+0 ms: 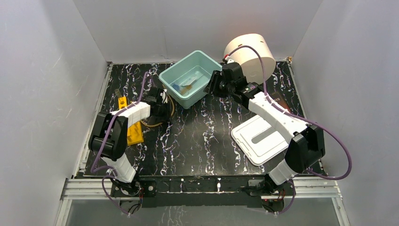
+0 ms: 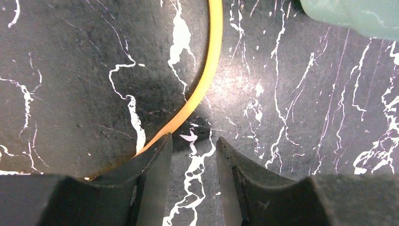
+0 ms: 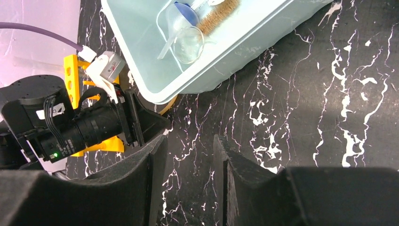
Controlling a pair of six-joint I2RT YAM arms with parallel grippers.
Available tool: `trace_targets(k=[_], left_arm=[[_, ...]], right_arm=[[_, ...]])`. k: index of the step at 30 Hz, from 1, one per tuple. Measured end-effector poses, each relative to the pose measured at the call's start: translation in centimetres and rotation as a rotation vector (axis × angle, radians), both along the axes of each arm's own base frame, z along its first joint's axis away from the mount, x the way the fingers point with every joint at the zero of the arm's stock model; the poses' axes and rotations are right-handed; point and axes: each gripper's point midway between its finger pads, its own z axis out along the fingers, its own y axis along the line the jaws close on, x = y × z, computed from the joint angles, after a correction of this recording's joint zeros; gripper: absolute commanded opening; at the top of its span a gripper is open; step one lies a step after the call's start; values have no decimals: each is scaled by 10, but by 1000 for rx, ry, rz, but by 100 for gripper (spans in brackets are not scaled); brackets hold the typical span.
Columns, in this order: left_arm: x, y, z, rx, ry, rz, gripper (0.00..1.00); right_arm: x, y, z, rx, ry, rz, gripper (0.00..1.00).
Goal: Organize the chemistry lab equipment
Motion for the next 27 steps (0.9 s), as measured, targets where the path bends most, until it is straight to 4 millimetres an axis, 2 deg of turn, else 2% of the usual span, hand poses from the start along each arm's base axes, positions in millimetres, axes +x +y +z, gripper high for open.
trace_targets(k=[8,19,22,27], left_arm=[[-2,3,3,47,14,-19,38],[9,5,31,56,-65,-26,52],[11,7,24,76,-46,-22,49],[9,10,-2,106,19,-26,43]], right_arm=[[-6,-3,-1,19,14,-16,49],[-10,-9,-1,28,19,-43,49],[-9,-9,-1,28,20,-47,49],[-9,-9,-1,28,20,-49,49]])
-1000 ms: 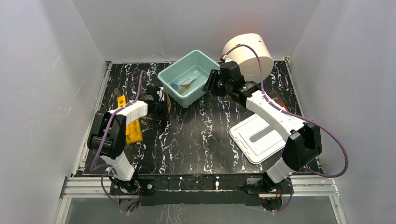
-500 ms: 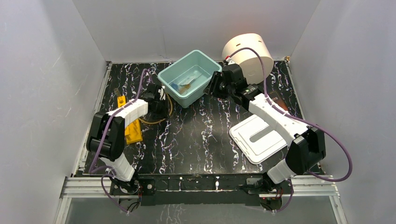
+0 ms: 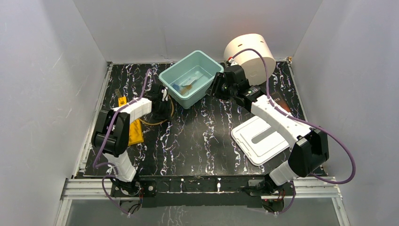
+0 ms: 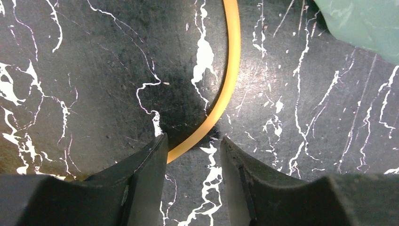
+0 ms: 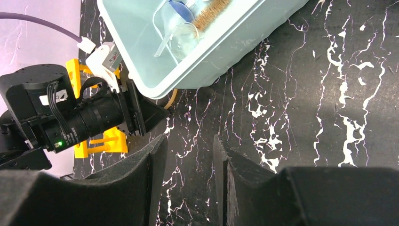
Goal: Organize the chemistry lab equipment
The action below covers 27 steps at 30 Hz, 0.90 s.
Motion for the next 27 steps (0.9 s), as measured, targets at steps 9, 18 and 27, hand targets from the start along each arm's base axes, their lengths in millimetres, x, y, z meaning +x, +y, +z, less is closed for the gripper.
trace_targets(k=[9,18,27], left_arm=[[4,6,-2,43,-30,-13,37],[1,8,-4,119,-88,-67,7],[-5,3,-2,163,-127,-115,0]], right_arm=[[0,-1,0,-2,-1,-2,49],[0,-1,0,-7,-4,1,49],[0,-1,0,-9,-6,3,49]])
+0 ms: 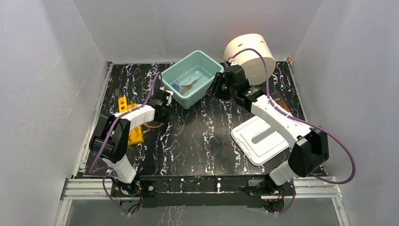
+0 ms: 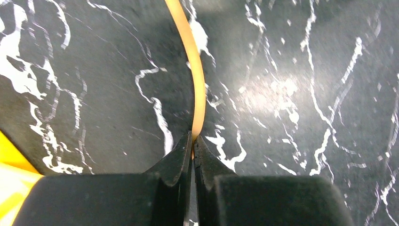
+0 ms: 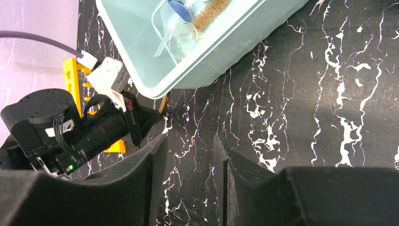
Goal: Organize the chemistry lab equipment
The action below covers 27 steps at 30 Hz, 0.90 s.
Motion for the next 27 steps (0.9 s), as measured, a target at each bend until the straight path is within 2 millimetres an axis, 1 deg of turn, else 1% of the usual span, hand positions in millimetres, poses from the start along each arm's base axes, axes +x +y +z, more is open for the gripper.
trace_targets(k=[3,5,7,9,10,11,13,14,16,17,18,20,23,24,25,26,27], left_arm=[[-15,-7,1,-28,25,-34,0],[-32,-15,6,-72,57,-68,0],[-42,-25,17,-132,61,-100,0],[-49,-38,40,-216,34,-140,0],[-56,-50,60,-301,9,-184,0],[-62,-58,71,-355,2,-215,0],[-84,-80,95,-503,27,-304,0],[-97,-90,114,-589,32,-354,0],[-107,-97,133,-655,23,-393,0],[-115,-102,152,-707,17,-426,0],[-118,-108,175,-751,-8,-458,0],[-116,-111,194,-776,-40,-481,0],[-107,-116,234,-801,-122,-508,0],[-104,-117,244,-805,-148,-515,0],[-103,-118,249,-806,-161,-516,0],[-96,-118,267,-802,-218,-518,0],[-91,-116,278,-794,-255,-513,0]], right_arm=[[0,0,1,1,-2,1,51],[-2,-1,2,4,-5,1,55],[-6,-2,3,12,-10,11,61],[-14,-1,1,27,-10,40,67],[-20,2,-3,40,-7,76,70],[-25,5,-6,53,-8,106,72],[-44,16,-13,109,8,211,72],[-52,22,-12,143,13,265,73],[-59,29,-7,186,7,317,73],[-61,30,-2,197,-1,327,73],[-62,30,5,209,-20,331,72],[-62,27,14,215,-43,321,72],[-59,17,28,207,-93,266,72],[-57,12,34,203,-116,237,72],[-54,7,39,197,-135,208,71],[-51,0,44,189,-155,165,71],[-48,-7,49,179,-176,121,71]])
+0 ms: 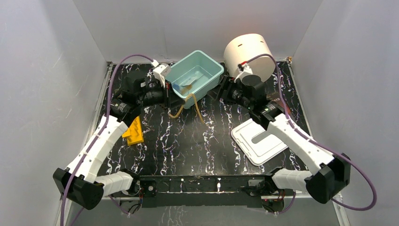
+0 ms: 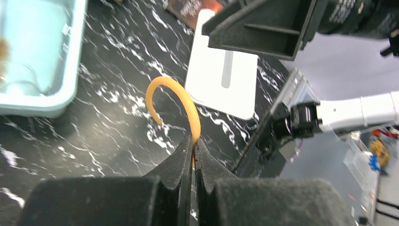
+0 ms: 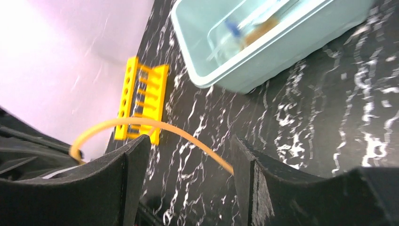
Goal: Organize the chemistry lab equipment
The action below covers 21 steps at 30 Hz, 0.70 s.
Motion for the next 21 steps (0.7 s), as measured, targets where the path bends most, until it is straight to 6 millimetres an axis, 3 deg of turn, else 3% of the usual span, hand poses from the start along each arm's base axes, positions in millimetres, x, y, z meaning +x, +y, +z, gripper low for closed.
trace_targets(k=[7,12,16,21], left_arm=[[36,10,64,-8,-209,145,0],[81,9,93,18,-324,226,0],[125,0,96,44,-363,246,0],[170,-7,74,70,-340,229,0]], right_arm=[[6,-44,42,9,-127,-215,71],[9,-56,49,-4,-160,-271,71],[13,-56,42,-27,-152,-279,71],[19,-55,26,-75,-128,-282,71]])
